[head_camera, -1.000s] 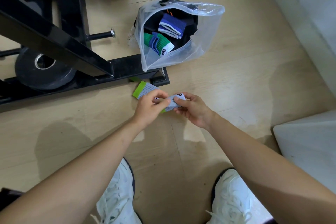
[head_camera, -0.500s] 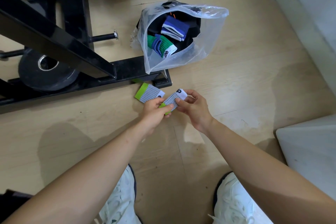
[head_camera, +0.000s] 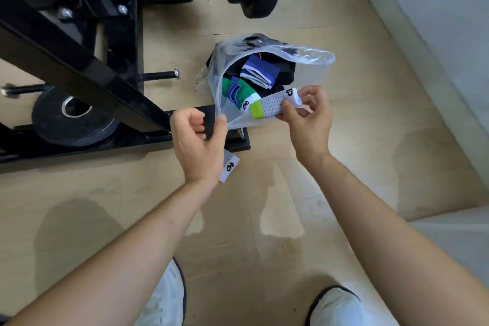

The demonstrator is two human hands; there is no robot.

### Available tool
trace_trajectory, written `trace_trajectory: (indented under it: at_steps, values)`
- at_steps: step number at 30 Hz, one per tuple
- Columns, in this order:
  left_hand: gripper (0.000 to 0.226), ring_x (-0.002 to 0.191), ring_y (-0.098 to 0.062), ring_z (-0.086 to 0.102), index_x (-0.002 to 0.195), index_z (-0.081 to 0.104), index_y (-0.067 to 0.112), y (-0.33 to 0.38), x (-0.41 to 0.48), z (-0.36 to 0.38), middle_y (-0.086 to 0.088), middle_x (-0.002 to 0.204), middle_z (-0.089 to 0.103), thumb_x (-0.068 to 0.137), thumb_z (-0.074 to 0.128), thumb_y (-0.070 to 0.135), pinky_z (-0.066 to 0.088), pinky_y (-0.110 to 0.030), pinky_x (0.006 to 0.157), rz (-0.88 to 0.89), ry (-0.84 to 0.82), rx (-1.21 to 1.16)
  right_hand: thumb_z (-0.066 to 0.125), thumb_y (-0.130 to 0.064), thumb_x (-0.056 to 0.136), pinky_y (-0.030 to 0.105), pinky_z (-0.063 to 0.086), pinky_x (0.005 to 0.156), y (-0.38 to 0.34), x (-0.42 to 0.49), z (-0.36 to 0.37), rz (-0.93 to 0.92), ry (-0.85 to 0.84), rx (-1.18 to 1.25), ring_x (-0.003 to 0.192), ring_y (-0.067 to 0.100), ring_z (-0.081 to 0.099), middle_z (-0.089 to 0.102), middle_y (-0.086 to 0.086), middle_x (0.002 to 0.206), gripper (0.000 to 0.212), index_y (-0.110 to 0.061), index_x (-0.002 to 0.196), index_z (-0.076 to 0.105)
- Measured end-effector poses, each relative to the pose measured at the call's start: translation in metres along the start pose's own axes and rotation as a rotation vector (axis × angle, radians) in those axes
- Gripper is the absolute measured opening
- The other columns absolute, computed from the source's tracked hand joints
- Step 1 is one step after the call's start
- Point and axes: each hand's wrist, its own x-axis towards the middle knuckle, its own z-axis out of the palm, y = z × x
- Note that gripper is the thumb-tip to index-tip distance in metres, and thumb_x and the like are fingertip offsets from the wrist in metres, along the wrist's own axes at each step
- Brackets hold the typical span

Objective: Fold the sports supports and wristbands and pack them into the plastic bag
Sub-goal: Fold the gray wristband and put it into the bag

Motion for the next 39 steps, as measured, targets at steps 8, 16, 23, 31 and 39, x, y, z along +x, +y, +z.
trace_trajectory:
  at_steps: [8,16,23,31,39]
  values:
    - [0.021,0.069,-0.013,0.068,0.084,0.073,0.026,0.025,0.073,0.009,0.006,0.074,0.072,0.093,0.059,0.039,0.058,-0.048,0.079,-0.012,-0.303,0.041,0.063,-0.006,0.083,0.05,0.054,0.08,0.013,0.064,0.071,-0.133,-0.127,-0.351,0.082,0.029,0.061,0.059,0.01,0.085,0.013,-0.013,0.094,0.061]
    - [0.017,0.066,-0.017,0.066,0.086,0.075,0.013,0.046,0.098,0.011,-0.003,0.066,0.066,0.097,0.065,0.02,0.058,-0.027,0.064,-0.014,-0.326,-0.141,0.069,-0.014,0.082,0.033,0.043,0.076,0.026,0.121,0.117,-0.453,-0.545,-0.914,0.096,0.025,0.057,0.066,0.007,0.099,0.019,-0.014,0.101,0.07]
    - [0.024,0.072,-0.019,0.069,0.086,0.076,0.006,0.044,0.095,0.012,-0.005,0.073,0.068,0.098,0.066,0.025,0.061,-0.031,0.065,-0.051,-0.314,-0.193,0.053,-0.035,0.095,0.046,0.03,0.1,0.019,0.131,0.135,-0.532,-0.989,-1.732,0.129,0.027,0.031,0.06,-0.003,0.12,0.025,-0.035,0.119,0.061]
    - [0.023,0.073,-0.014,0.067,0.092,0.075,0.008,0.039,0.082,0.004,-0.002,0.072,0.068,0.098,0.066,0.028,0.063,-0.043,0.078,-0.108,-0.365,-0.221,0.062,-0.018,0.092,0.02,0.036,0.084,-0.004,0.122,0.098,-0.387,-0.92,-1.084,0.113,0.017,0.06,0.068,-0.004,0.124,0.033,-0.023,0.125,0.069]
    - [0.02,0.067,-0.018,0.062,0.081,0.072,0.02,-0.009,0.037,-0.019,0.001,0.07,0.064,0.086,0.055,0.028,0.055,-0.03,0.061,-0.216,-0.312,-0.127,0.059,-0.018,0.078,0.03,0.046,0.059,-0.005,0.003,0.019,-0.356,-0.363,-0.587,0.058,0.013,0.055,0.062,-0.002,0.064,0.013,-0.01,0.07,0.067]
